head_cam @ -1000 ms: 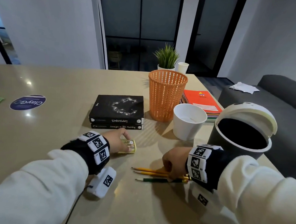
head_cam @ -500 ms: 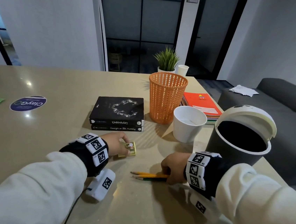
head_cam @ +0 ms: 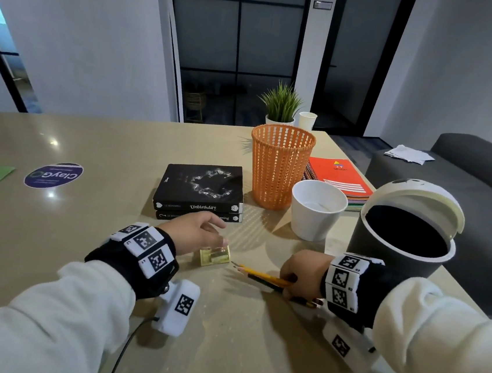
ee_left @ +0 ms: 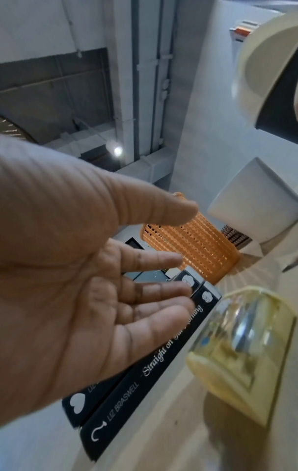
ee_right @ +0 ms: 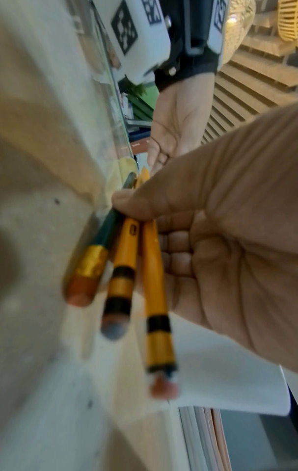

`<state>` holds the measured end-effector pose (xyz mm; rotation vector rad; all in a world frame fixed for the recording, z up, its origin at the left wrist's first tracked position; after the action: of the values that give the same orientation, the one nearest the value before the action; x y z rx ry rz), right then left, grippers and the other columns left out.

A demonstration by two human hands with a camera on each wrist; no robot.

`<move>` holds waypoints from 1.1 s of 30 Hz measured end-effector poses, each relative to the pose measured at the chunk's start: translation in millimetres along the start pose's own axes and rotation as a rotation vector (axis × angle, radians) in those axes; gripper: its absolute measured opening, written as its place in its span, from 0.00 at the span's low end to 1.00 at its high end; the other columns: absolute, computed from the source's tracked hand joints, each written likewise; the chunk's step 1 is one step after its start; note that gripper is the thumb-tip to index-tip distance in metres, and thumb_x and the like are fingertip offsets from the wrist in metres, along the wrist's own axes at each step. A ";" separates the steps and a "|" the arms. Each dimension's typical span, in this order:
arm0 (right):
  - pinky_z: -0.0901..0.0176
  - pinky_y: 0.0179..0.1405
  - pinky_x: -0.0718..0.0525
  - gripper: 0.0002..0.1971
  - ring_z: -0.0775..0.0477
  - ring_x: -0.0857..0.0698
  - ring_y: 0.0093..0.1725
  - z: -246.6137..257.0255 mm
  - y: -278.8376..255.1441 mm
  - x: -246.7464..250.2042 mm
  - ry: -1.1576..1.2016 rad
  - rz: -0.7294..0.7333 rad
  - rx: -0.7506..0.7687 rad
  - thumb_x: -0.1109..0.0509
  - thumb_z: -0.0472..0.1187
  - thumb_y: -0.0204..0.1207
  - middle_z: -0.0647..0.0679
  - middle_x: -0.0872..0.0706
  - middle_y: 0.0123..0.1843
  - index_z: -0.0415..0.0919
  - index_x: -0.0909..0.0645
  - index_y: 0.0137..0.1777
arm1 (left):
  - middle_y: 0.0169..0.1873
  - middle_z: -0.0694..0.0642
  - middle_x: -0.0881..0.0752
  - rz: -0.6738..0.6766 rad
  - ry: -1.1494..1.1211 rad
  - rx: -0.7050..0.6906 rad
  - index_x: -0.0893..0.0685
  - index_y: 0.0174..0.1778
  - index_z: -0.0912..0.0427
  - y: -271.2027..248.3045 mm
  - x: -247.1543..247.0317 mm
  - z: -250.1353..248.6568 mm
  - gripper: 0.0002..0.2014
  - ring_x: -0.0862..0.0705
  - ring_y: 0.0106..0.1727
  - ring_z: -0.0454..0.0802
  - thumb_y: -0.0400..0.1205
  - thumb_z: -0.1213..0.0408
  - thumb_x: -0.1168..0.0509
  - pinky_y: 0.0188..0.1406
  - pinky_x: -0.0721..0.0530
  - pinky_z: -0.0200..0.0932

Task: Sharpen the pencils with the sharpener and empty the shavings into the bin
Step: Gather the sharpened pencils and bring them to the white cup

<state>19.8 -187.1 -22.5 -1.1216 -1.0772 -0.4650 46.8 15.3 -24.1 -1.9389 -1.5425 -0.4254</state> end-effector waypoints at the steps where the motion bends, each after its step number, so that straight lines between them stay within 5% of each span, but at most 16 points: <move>1: 0.61 0.36 0.26 0.11 0.49 0.23 0.39 -2.7 0.4 1.1 0.028 -0.017 -0.010 0.34 0.48 0.76 0.50 0.20 0.41 0.43 0.17 0.53 | 0.49 0.49 0.15 0.037 -0.070 0.007 0.21 0.55 0.45 0.5 -2.7 0.6 0.18 0.15 0.52 0.46 0.70 0.53 0.26 0.61 0.20 0.45; 3: 0.63 0.35 0.25 0.10 0.50 0.22 0.40 -6.6 0.8 1.0 0.057 -0.032 -0.032 0.34 0.48 0.76 0.52 0.18 0.41 0.45 0.17 0.52 | 0.45 0.53 0.15 0.110 -0.194 0.030 0.21 0.54 0.47 0.4 -10.8 2.1 0.20 0.15 0.48 0.49 0.67 0.55 0.24 0.62 0.19 0.49; 7: 0.56 0.48 0.19 0.11 0.46 0.18 0.49 -5.5 3.2 -2.8 0.022 -0.032 -0.037 0.35 0.43 0.76 0.47 0.15 0.51 0.46 0.17 0.56 | 0.37 0.53 0.18 0.139 -0.168 0.061 0.23 0.55 0.49 1.8 -25.7 5.1 0.20 0.19 0.38 0.49 0.70 0.59 0.25 0.48 0.19 0.48; 11: 0.60 0.44 0.23 0.10 0.49 0.21 0.46 -6.2 -1.3 1.1 0.047 -0.048 -0.022 0.36 0.44 0.77 0.49 0.17 0.48 0.45 0.18 0.55 | 0.39 0.53 0.18 0.105 -0.094 0.063 0.22 0.58 0.51 0.4 -24.7 5.0 0.19 0.17 0.42 0.50 0.72 0.60 0.26 0.56 0.18 0.53; 15: 0.61 0.46 0.20 0.10 0.53 0.21 0.44 -2.0 -10.0 8.9 0.120 -0.142 0.047 0.33 0.48 0.77 0.52 0.14 0.48 0.48 0.16 0.55 | 0.42 0.50 0.17 0.160 0.008 -0.019 0.20 0.54 0.45 -14.0 -27.3 -9.3 0.17 0.17 0.38 0.46 0.71 0.56 0.26 0.52 0.17 0.49; 19: 0.68 0.35 0.23 0.07 0.61 0.23 0.31 2.1 -21.5 23.7 0.322 -0.259 0.094 0.32 0.48 0.76 0.59 0.19 0.31 0.50 0.15 0.50 | 0.42 0.48 0.17 0.266 -0.191 -0.121 0.19 0.55 0.49 -31.0 -39.4 -30.6 0.19 0.15 0.39 0.42 0.69 0.60 0.24 0.43 0.16 0.37; 23: 0.59 0.43 0.18 0.06 0.58 0.21 0.32 0.8 -27.5 31.2 0.421 -0.346 0.107 0.32 0.48 0.76 0.57 0.17 0.31 0.49 0.15 0.47 | 0.29 0.52 0.15 0.170 -0.347 -0.199 0.17 0.45 0.59 -40.1 -25.3 -47.7 0.10 0.16 0.26 0.42 0.71 0.73 0.28 0.25 0.20 0.32; 28: 0.63 0.34 0.18 0.07 0.58 0.18 0.29 -10.9 -31.9 34.8 0.833 -0.448 0.110 0.31 0.42 0.77 0.51 0.14 0.31 0.38 0.14 0.45 | 0.30 0.57 0.16 0.102 -0.823 -0.241 0.19 0.51 0.64 -44.9 -9.6 -57.7 0.18 0.16 0.27 0.46 0.65 0.72 0.29 0.27 0.16 0.32; 33: 0.67 0.30 0.18 0.06 0.58 0.16 0.28 4.4 -32.1 35.1 0.955 -0.429 0.178 0.32 0.39 0.77 0.50 0.13 0.32 0.39 0.15 0.43 | 0.26 0.50 0.17 0.066 -0.723 -0.271 0.16 0.48 0.61 -46.8 -21.8 -66.5 0.10 0.19 0.28 0.41 0.75 0.77 0.34 0.28 0.19 0.30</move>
<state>8.9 -189.6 24.0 -0.3851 -0.4734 -1.0834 4.5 -37.8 25.7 -2.5178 -1.9120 0.1345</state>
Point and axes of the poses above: each hand's wrist, its own y-axis towards the middle knuckle, its own x-axis out of the back of the hand, z = x × y, the point moved 6 cm from there along y, towards the middle knuckle
